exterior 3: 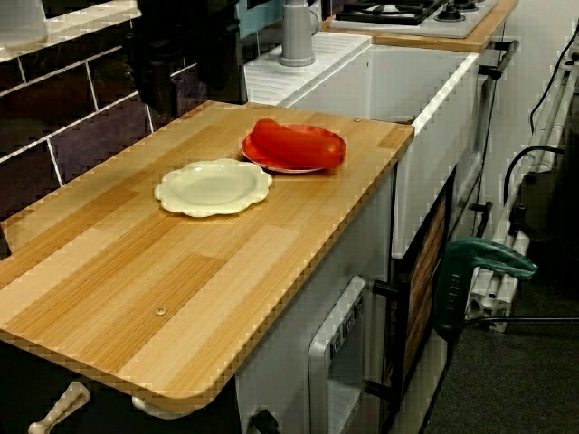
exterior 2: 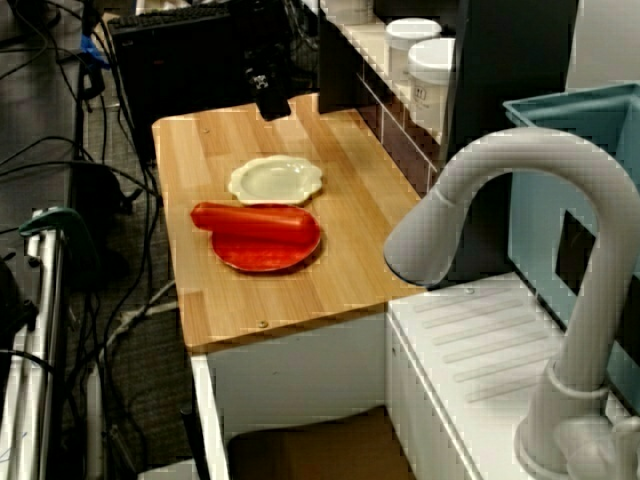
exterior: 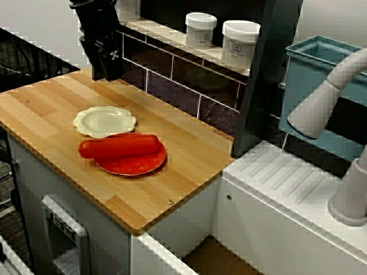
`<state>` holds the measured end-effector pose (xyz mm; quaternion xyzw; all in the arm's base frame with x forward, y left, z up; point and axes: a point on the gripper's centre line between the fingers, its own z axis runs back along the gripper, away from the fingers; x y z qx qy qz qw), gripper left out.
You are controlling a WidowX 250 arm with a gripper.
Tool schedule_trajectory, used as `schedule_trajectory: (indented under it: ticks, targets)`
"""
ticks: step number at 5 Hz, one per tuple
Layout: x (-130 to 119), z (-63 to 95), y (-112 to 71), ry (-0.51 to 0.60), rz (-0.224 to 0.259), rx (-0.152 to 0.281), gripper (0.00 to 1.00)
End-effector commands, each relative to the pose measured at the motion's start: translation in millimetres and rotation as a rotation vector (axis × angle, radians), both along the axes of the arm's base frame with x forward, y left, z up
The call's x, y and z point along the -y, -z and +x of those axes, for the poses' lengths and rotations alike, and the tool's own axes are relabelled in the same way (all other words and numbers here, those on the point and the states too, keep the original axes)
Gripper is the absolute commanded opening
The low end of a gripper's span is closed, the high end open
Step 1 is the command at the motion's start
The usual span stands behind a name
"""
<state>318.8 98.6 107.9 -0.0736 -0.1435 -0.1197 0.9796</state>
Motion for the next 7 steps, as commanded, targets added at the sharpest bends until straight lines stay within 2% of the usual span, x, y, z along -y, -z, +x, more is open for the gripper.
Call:
schedule_trajectory:
  ticks: [1,2,3,5,7]
  targets:
    - [-13.3,-17.8,-16.9,0.016,0.011,0.034,1.0]
    - [1.6,-23.8,-16.4,0.153,0.027,0.046,1.0]
    - [14.6,-28.1,-10.0,0.214,0.042,0.039,1.0]
    - [53.9,-38.3,6.1,0.274,0.078,0.024,1.0]
    - [77.1,-46.1,35.8,0.244,0.132,0.013,1.0]
